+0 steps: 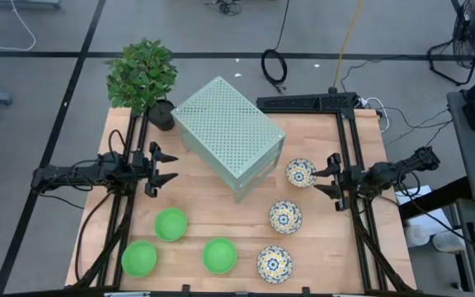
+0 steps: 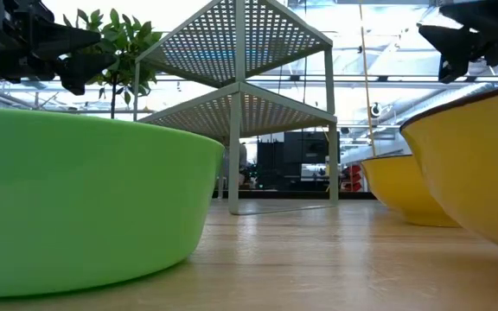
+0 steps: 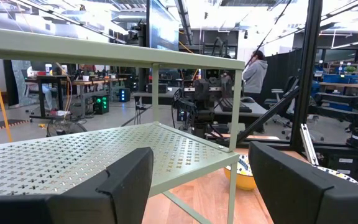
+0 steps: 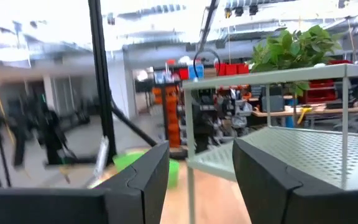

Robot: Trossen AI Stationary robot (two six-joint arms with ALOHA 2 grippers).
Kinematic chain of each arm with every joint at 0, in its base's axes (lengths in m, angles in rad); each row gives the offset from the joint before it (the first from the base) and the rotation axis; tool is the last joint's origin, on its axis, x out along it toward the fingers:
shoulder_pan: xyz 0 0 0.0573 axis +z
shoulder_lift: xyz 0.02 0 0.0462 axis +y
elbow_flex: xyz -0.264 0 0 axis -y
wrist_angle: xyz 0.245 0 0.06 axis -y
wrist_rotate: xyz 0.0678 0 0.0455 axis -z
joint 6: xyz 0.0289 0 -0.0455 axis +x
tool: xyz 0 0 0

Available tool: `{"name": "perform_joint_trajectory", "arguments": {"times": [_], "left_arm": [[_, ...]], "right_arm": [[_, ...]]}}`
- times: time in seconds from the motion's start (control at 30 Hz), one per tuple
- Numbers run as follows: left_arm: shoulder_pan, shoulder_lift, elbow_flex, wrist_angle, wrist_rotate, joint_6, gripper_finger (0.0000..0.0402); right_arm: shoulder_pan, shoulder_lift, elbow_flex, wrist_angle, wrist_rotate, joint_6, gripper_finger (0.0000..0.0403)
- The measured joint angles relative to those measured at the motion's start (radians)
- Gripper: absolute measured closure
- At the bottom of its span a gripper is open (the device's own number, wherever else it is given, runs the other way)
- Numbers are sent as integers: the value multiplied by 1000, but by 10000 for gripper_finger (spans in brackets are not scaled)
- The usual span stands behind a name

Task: Pick & Place Mini bowls
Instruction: Put the top yellow patterned bowl on the shelf

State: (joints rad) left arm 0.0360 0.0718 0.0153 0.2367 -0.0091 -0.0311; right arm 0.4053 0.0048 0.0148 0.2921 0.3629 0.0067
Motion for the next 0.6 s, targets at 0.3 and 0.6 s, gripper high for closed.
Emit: {"name": "perform_joint_trajectory", "arguments": {"times": [0.3,0.6], "left_arm": [[0,0,0,0,0,0,133],[0,0,0,0,0,0,133]], "right_arm": [[0,0,0,33,4,86,238],[0,0,0,65,9,66,238]]}}
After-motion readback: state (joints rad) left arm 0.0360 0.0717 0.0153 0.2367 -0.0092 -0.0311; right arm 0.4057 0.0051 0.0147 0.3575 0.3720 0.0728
